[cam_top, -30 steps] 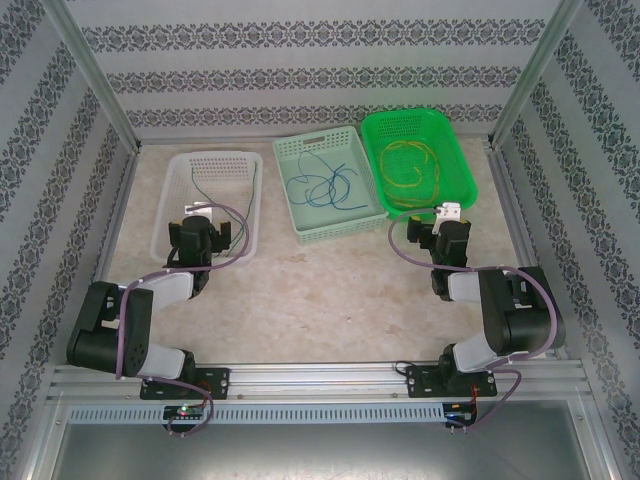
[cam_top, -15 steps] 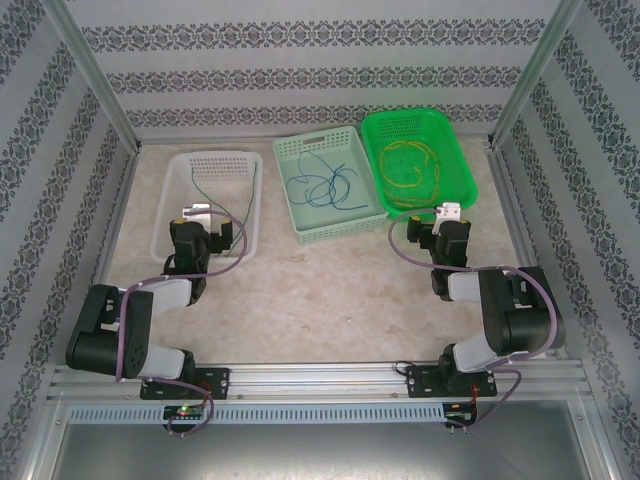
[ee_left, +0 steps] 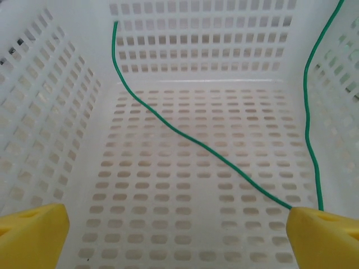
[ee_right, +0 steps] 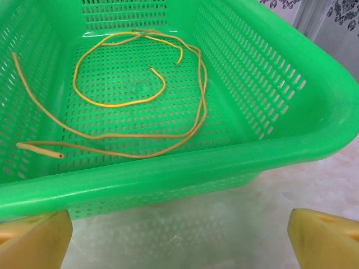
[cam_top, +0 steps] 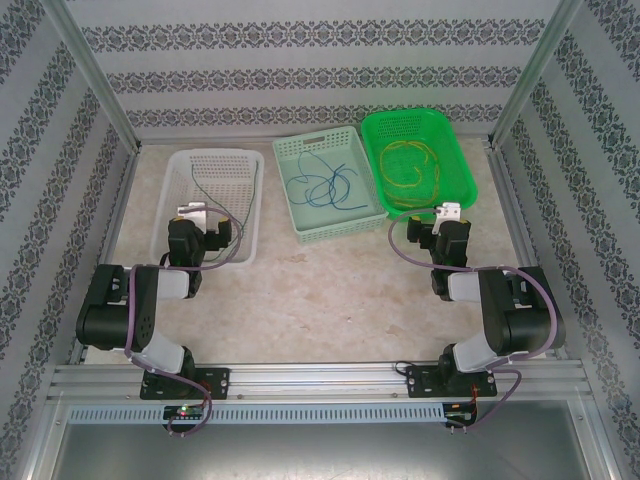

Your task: Untangle the cables

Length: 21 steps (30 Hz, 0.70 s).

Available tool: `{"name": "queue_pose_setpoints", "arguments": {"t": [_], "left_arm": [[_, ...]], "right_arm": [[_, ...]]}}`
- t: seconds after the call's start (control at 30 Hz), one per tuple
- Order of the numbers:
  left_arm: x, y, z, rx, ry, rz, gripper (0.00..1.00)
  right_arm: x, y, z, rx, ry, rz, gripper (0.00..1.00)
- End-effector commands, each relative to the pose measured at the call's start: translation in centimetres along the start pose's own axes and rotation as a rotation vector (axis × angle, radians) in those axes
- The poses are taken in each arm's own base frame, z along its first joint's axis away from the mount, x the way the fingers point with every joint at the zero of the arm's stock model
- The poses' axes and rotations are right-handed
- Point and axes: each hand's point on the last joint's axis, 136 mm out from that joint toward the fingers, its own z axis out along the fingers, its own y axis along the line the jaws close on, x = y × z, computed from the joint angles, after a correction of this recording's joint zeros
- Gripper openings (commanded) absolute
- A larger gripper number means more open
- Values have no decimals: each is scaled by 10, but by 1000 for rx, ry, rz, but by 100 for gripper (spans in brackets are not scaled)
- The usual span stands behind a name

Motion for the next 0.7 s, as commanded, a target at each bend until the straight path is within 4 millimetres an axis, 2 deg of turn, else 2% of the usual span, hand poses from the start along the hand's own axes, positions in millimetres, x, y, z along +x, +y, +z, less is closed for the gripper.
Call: {"name": "queue_pose_setpoints", "arguments": {"t": [0.0, 0.67], "left_arm": [[8, -4, 1, 30, 21, -18, 100], [9, -6, 1, 39, 27, -13, 100]], "right_arm": [[-14, 2, -1, -7, -56, -1, 98], [-14, 2, -1, -7, -56, -1, 98]]}}
